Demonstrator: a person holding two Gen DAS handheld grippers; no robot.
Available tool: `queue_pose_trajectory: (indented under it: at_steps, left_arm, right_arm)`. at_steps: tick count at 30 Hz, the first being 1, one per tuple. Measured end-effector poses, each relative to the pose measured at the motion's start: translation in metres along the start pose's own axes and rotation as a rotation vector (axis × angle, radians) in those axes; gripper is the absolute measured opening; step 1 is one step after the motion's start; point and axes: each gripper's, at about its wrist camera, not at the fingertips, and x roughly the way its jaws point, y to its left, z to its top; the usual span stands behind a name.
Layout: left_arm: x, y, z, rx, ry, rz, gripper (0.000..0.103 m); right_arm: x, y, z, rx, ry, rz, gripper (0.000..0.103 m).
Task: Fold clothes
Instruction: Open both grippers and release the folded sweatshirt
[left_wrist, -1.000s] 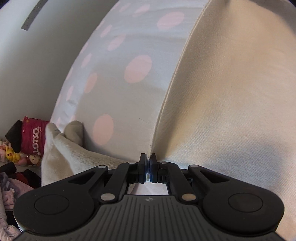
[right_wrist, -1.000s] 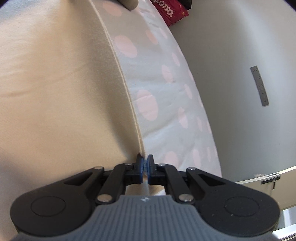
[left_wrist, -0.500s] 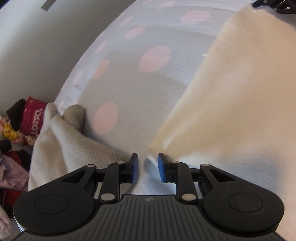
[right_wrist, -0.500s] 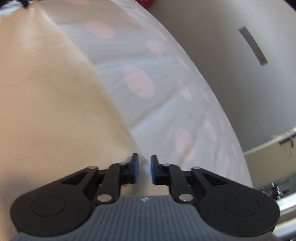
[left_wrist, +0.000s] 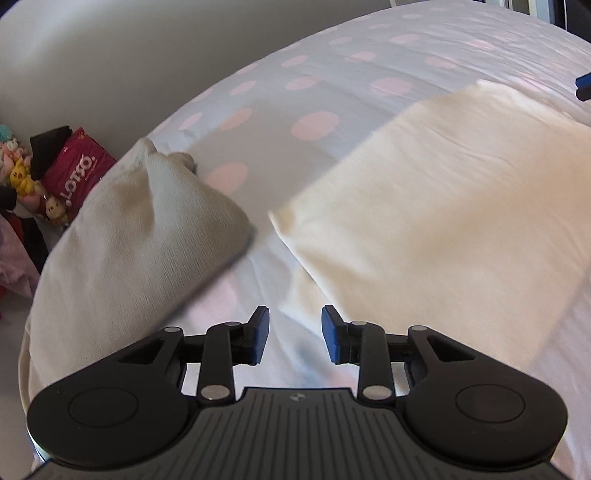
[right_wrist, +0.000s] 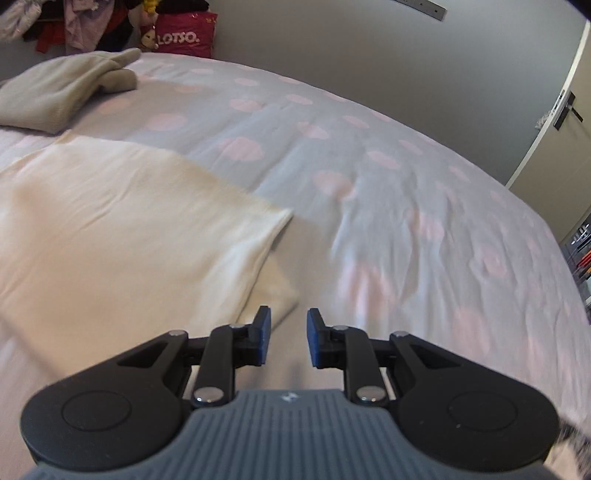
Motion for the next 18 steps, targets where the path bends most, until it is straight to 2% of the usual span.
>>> queue_pose_trajectory:
  at_steps: [4, 8, 14, 16, 18]
  left_arm:
    - [-0.018, -0.025, -0.026, -0.015, 0.021, -0.026, 0.029]
    - [-0.023, -0.044, -0.04, -0.013, 0.053, -0.059, 0.029]
    - [-0.021, -0.058, -0.043, -0.005, 0.104, -0.055, 0.029]
    - [-0.018, -0.059, -0.043, -0.005, 0.121, -0.055, 0.029]
    - [-0.014, -0.059, -0.043, -0.005, 0.136, -0.054, 0.029]
  right_arm:
    - [-0.036, 0.017, -0.048, 0.036, -0.02, 0.064, 0.022]
    - [-0.046, 0.038, -0.08, -0.022, -0.006, 0.108, 0.022]
    - [-0.031, 0.05, -0.078, -0.082, -0.027, 0.121, 0.022]
    - [-0.03, 0.05, -0.08, -0.102, -0.018, 0.131, 0.006]
    - [-0.028, 0.05, -0.081, -0.122, -0.008, 0.141, 0.005]
